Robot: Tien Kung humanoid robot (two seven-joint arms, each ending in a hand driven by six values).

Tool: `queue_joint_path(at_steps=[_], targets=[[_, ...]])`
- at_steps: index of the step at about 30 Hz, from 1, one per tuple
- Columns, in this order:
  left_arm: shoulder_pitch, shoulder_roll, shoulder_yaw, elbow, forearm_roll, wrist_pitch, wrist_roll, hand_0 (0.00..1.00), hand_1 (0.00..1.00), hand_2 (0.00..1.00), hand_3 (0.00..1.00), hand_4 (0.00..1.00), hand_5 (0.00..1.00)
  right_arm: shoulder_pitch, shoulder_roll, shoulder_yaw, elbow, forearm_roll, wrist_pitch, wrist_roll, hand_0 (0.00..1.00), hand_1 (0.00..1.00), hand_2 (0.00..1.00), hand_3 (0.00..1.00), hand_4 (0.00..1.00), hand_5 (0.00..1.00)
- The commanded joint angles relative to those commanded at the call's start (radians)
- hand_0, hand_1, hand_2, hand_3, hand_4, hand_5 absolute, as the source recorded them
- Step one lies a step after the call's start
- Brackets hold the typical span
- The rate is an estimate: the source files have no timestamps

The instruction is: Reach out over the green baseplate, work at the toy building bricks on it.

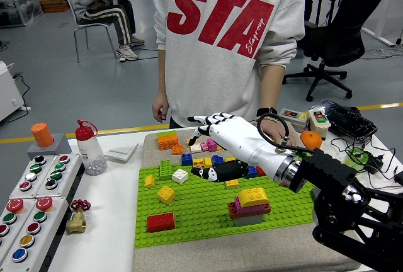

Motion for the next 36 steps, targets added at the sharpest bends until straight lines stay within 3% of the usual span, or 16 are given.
queue_joint_path(at_steps=[5, 6, 11, 12, 14, 17, 18, 23, 24, 29, 30, 35, 36], targets=[[-0.001, 0.000, 0.001, 0.000, -0.001, -0.001, 0.000, 0.668, 0.623, 0.624, 0.521, 0.414, 0.998, -0.001, -0.003, 0.004, 0.002, -0.014, 0.010, 0.000, 0.925, 0.897, 0.998, 0.817, 0.764, 0.489], [-0.001, 0.000, 0.001, 0.000, -0.001, -0.001, 0.000, 0.668, 0.623, 0.624, 0.522, 0.414, 0.998, -0.001, -0.004, 0.005, 0.003, -0.016, 0.012, 0.000, 0.925, 0.894, 0.954, 0.615, 0.723, 0.510], [-0.002, 0.000, 0.002, 0.000, -0.002, -0.001, 0.000, 0.668, 0.623, 0.624, 0.522, 0.414, 0.998, -0.002, -0.007, 0.002, 0.001, -0.002, 0.000, 0.002, 0.925, 0.894, 0.954, 0.615, 0.723, 0.510], [-0.003, 0.000, 0.003, 0.000, -0.003, -0.001, 0.000, 0.668, 0.623, 0.625, 0.522, 0.415, 0.998, -0.002, -0.008, 0.002, 0.001, 0.008, -0.010, 0.003, 0.935, 0.895, 0.998, 0.998, 0.741, 0.479], [-0.004, 0.000, 0.003, 0.000, -0.004, -0.001, -0.001, 0.668, 0.623, 0.625, 0.522, 0.415, 0.998, -0.002, -0.009, 0.004, -0.001, 0.029, -0.032, 0.005, 0.935, 0.895, 0.998, 0.998, 0.741, 0.479], [-0.005, 0.000, 0.004, 0.000, -0.005, -0.001, -0.001, 0.668, 0.623, 0.625, 0.522, 0.415, 0.998, -0.001, -0.010, 0.008, 0.000, 0.006, -0.017, -0.001, 0.935, 0.895, 0.998, 0.998, 0.741, 0.479], [-0.006, 0.000, 0.004, 0.000, -0.005, -0.001, -0.001, 0.668, 0.623, 0.625, 0.522, 0.413, 0.998, -0.001, -0.011, 0.008, 0.000, -0.005, -0.010, -0.003, 0.938, 0.894, 0.943, 0.547, 0.730, 0.489], [-0.006, 0.000, 0.005, 0.000, -0.006, -0.001, -0.002, 0.668, 0.623, 0.625, 0.522, 0.413, 0.998, -0.002, -0.012, -0.001, -0.002, -0.028, 0.006, 0.000, 0.938, 0.894, 0.943, 0.547, 0.730, 0.489], [-0.006, 0.000, 0.005, 0.001, -0.006, -0.001, -0.002, 0.669, 0.623, 0.625, 0.522, 0.413, 0.998, -0.002, -0.012, -0.002, -0.002, -0.023, 0.004, 0.000, 0.943, 0.894, 0.987, 0.912, 0.721, 0.503], [-0.005, 0.000, 0.003, 0.001, -0.003, -0.001, -0.002, 0.669, 0.623, 0.625, 0.522, 0.413, 0.998, -0.003, -0.011, -0.002, -0.003, 0.026, -0.036, 0.005, 0.943, 0.894, 0.987, 0.912, 0.721, 0.503], [-0.005, 0.000, 0.003, 0.001, -0.003, -0.001, -0.002, 0.669, 0.623, 0.626, 0.522, 0.414, 0.998, -0.003, -0.011, -0.001, -0.003, 0.027, -0.038, 0.006, 0.944, 0.898, 0.983, 0.804, 0.709, 0.511], [-0.005, 0.000, 0.001, 0.000, -0.001, -0.001, -0.001, 0.669, 0.623, 0.626, 0.522, 0.414, 0.998, -0.003, -0.012, -0.003, -0.002, -0.014, -0.017, 0.000, 0.944, 0.898, 0.983, 0.804, 0.709, 0.511], [-0.005, 0.000, 0.001, 0.000, 0.000, -0.001, -0.001, 0.668, 0.623, 0.625, 0.523, 0.413, 0.998, -0.003, -0.012, -0.004, -0.002, -0.020, -0.017, -0.001, 0.940, 0.887, 0.887, 0.524, 0.675, 0.525]])
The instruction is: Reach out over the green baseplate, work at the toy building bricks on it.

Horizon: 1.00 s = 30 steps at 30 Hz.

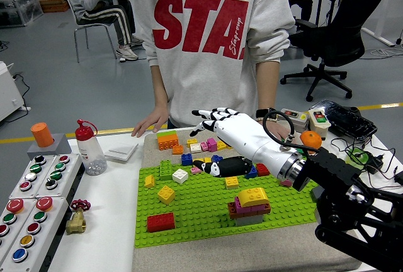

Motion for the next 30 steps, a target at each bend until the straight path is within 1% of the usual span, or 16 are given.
queue_joint_path(at_steps=[4, 5, 8, 11, 12, 16, 17, 19, 23, 24, 29, 30], targets=[[0.001, 0.000, -0.001, 0.000, 0.003, 0.000, 0.001, 0.668, 0.623, 0.625, 0.523, 0.413, 0.998, -0.002, 0.000, -0.004, -0.002, 0.009, -0.013, -0.001, 0.940, 0.887, 0.887, 0.524, 0.675, 0.525], [0.001, 0.000, -0.002, 0.000, 0.004, 0.000, 0.001, 0.669, 0.623, 0.626, 0.523, 0.413, 0.998, -0.003, 0.001, -0.003, -0.003, 0.024, -0.022, -0.001, 0.946, 0.897, 0.978, 0.909, 0.678, 0.527], [0.003, 0.000, -0.004, -0.001, 0.007, 0.000, 0.002, 0.669, 0.623, 0.626, 0.523, 0.413, 0.998, -0.005, 0.001, -0.001, -0.003, 0.038, -0.032, 0.000, 0.946, 0.897, 0.978, 0.909, 0.678, 0.527], [0.004, 0.000, -0.005, -0.001, 0.009, 0.000, 0.003, 0.669, 0.623, 0.626, 0.523, 0.413, 0.998, -0.006, 0.002, -0.001, -0.003, 0.023, -0.013, -0.006, 0.946, 0.897, 0.978, 0.909, 0.678, 0.527], [0.004, 0.000, -0.005, -0.001, 0.009, 0.000, 0.003, 0.668, 0.623, 0.626, 0.522, 0.412, 0.998, -0.006, 0.002, -0.001, -0.003, 0.017, -0.007, -0.007, 0.951, 0.899, 0.953, 0.634, 0.661, 0.534], [0.006, 0.000, -0.005, -0.001, 0.010, 0.001, 0.004, 0.668, 0.623, 0.626, 0.522, 0.412, 0.998, -0.010, 0.002, -0.007, -0.004, 0.010, 0.008, -0.010, 0.951, 0.899, 0.953, 0.634, 0.661, 0.534], [0.007, 0.000, -0.006, -0.002, 0.010, 0.001, 0.004, 0.669, 0.623, 0.626, 0.523, 0.413, 0.998, -0.011, 0.003, -0.008, -0.004, 0.012, 0.007, -0.010, 0.951, 0.900, 0.964, 0.807, 0.666, 0.534], [0.007, 0.000, -0.006, -0.002, 0.011, 0.000, 0.005, 0.669, 0.623, 0.626, 0.523, 0.413, 0.998, -0.011, 0.003, -0.010, -0.005, 0.014, 0.005, -0.010, 0.951, 0.900, 0.964, 0.807, 0.666, 0.534], [0.008, 0.000, -0.006, -0.002, 0.012, 0.000, 0.005, 0.669, 0.623, 0.626, 0.523, 0.413, 0.998, -0.012, 0.003, -0.009, -0.005, 0.042, -0.022, 0.000, 0.951, 0.900, 0.964, 0.807, 0.666, 0.534], [0.008, 0.000, -0.006, -0.002, 0.012, 0.000, 0.005, 0.669, 0.623, 0.626, 0.523, 0.412, 0.998, -0.012, 0.003, -0.009, -0.005, 0.048, -0.028, 0.002, 0.951, 0.900, 0.981, 0.992, 0.674, 0.527], [0.009, 0.000, -0.005, -0.001, 0.010, -0.001, 0.004, 0.669, 0.623, 0.626, 0.523, 0.412, 0.998, -0.018, -0.001, -0.005, -0.001, 0.069, -0.049, 0.012, 0.951, 0.900, 0.981, 0.992, 0.674, 0.527], [0.009, 0.000, -0.006, -0.001, 0.010, 0.000, 0.004, 0.669, 0.623, 0.626, 0.523, 0.413, 0.998, -0.020, -0.004, -0.003, 0.002, 0.069, -0.050, 0.014, 0.902, 0.859, 0.965, 0.983, 0.643, 0.507]])
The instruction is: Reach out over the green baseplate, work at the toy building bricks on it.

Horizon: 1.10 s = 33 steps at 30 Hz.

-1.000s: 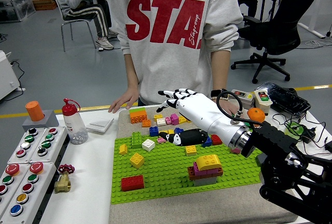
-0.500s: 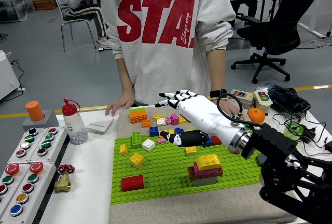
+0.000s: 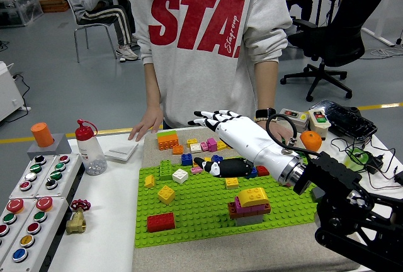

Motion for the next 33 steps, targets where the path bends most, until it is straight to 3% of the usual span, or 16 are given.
queue_joint_path(at_steps=[5, 6, 11, 12, 17, 18, 19, 23, 24, 33], targets=[[0.000, 0.000, -0.003, 0.001, 0.002, 0.000, -0.001, 0.669, 0.623, 0.626, 0.523, 0.413, 0.998, -0.018, -0.032, 0.008, 0.022, -0.007, -0.009, 0.008, 0.902, 0.859, 0.965, 0.983, 0.643, 0.507], [0.000, 0.000, -0.003, 0.001, 0.002, 0.000, -0.001, 0.668, 0.622, 0.626, 0.522, 0.412, 0.998, -0.023, -0.041, 0.010, 0.027, -0.008, -0.010, 0.009, 0.833, 0.813, 0.893, 0.907, 0.635, 0.515], [0.002, 0.000, -0.006, 0.002, 0.003, 0.000, -0.002, 0.668, 0.622, 0.626, 0.522, 0.412, 0.998, -0.062, -0.094, 0.022, 0.058, -0.013, -0.008, 0.024, 0.833, 0.813, 0.893, 0.907, 0.635, 0.515], [0.002, 0.000, -0.007, 0.002, 0.004, 0.000, -0.003, 0.668, 0.622, 0.626, 0.522, 0.411, 0.998, -0.074, -0.107, 0.027, 0.067, -0.015, -0.004, 0.028, 0.813, 0.799, 0.864, 0.853, 0.610, 0.509], [0.000, 0.000, -0.012, 0.003, 0.007, -0.001, -0.005, 0.668, 0.622, 0.626, 0.522, 0.411, 0.998, -0.147, -0.181, 0.058, 0.106, -0.027, 0.030, 0.056, 0.813, 0.799, 0.864, 0.853, 0.610, 0.509], [0.000, 0.000, -0.013, 0.003, 0.008, -0.001, -0.005, 0.668, 0.622, 0.626, 0.522, 0.412, 0.998, -0.162, -0.193, 0.063, 0.111, -0.030, 0.038, 0.060, 0.795, 0.772, 0.781, 0.762, 0.558, 0.496], [0.000, 0.000, -0.016, 0.003, 0.012, -0.002, -0.004, 0.668, 0.622, 0.626, 0.522, 0.412, 0.998, -0.182, -0.207, 0.070, 0.112, -0.042, 0.045, 0.068, 0.795, 0.772, 0.781, 0.762, 0.558, 0.496], [-0.002, 0.000, -0.019, 0.004, 0.017, -0.002, -0.003, 0.668, 0.622, 0.626, 0.522, 0.412, 0.998, -0.217, -0.229, 0.076, 0.103, -0.097, 0.041, 0.089, 0.795, 0.772, 0.781, 0.762, 0.558, 0.496], [-0.002, 0.000, -0.019, 0.004, 0.017, -0.002, -0.003, 0.668, 0.622, 0.626, 0.522, 0.411, 0.998, -0.222, -0.233, 0.076, 0.100, -0.115, 0.039, 0.094, 0.770, 0.743, 0.716, 0.673, 0.495, 0.474], [-0.006, 0.000, -0.018, 0.003, 0.017, -0.003, -0.003, 0.666, 0.622, 0.626, 0.522, 0.410, 0.998, -0.242, -0.247, 0.055, 0.067, -0.215, 0.047, 0.118, 0.742, 0.722, 0.695, 0.654, 0.465, 0.466]])
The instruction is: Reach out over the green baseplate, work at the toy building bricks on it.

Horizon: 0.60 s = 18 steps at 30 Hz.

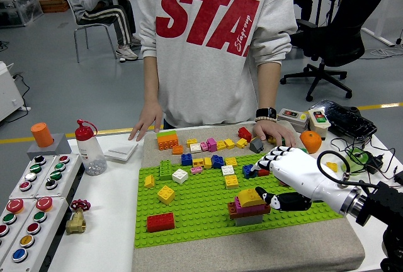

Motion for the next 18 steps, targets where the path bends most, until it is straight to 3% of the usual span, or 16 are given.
queue_joint_path(at_steps=[18], targets=[[0.004, 0.000, -0.002, -0.002, 0.008, 0.000, 0.006, 0.665, 0.621, 0.626, 0.521, 0.411, 0.998, 0.024, 0.031, -0.090, -0.047, -0.034, 0.041, -0.009, 0.750, 0.723, 0.689, 0.645, 0.441, 0.440]])
